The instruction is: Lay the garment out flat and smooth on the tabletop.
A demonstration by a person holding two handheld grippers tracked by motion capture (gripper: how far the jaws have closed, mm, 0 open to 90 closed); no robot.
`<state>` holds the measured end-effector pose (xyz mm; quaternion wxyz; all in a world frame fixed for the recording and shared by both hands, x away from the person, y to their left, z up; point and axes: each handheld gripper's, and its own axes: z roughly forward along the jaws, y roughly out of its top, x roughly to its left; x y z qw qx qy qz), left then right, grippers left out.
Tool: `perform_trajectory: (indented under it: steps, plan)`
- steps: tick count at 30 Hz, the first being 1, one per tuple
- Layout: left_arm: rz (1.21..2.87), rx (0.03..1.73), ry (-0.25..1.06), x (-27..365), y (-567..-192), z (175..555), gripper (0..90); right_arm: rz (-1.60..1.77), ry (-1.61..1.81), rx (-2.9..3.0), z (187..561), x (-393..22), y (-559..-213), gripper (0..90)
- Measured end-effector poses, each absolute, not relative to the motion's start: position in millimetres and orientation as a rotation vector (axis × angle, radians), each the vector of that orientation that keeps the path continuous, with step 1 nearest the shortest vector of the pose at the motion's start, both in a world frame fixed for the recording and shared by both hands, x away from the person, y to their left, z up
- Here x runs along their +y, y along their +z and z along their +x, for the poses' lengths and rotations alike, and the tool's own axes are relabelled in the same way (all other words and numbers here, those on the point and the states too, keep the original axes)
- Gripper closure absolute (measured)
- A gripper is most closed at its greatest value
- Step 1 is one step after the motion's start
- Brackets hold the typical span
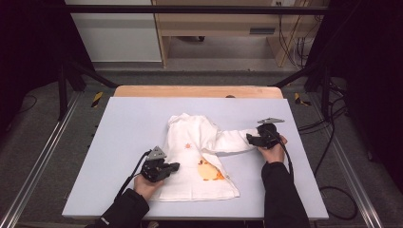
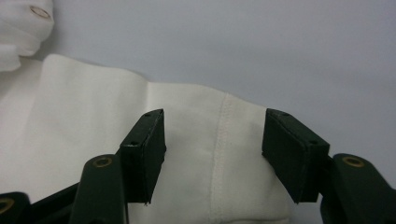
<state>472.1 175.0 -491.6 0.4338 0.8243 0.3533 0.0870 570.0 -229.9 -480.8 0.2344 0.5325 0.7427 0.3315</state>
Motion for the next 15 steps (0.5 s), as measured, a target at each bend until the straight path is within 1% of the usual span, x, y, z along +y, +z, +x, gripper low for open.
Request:
perform_trajectory:
  steps: [2,4,8,10,15]
  plan:
    - [2.054,0.88,0.218,174.9,-491.6,472.0,89.2,1.458,0.899,2.036,570.4,-228.7,-483.3,39.8]
    - [2.053,0.88,0.217,174.9,-491.6,472.0,89.2,1.442,0.865,2.04,569.5,-226.3,-482.9,45.5]
    - [2.054,0.88,0.219,174.8,-491.6,471.9,89.2,1.457,0.821,2.026,566.1,-225.0,-479.5,81.1]
    - [2.054,0.88,0.218,174.9,-491.6,472.0,89.2,1.473,0.824,2.015,565.7,-228.1,-478.6,85.4]
    - [2.053,0.88,0.217,175.0,-491.6,472.1,89.2,1.488,0.83,1.911,561.3,-241.6,-467.1,86.5]
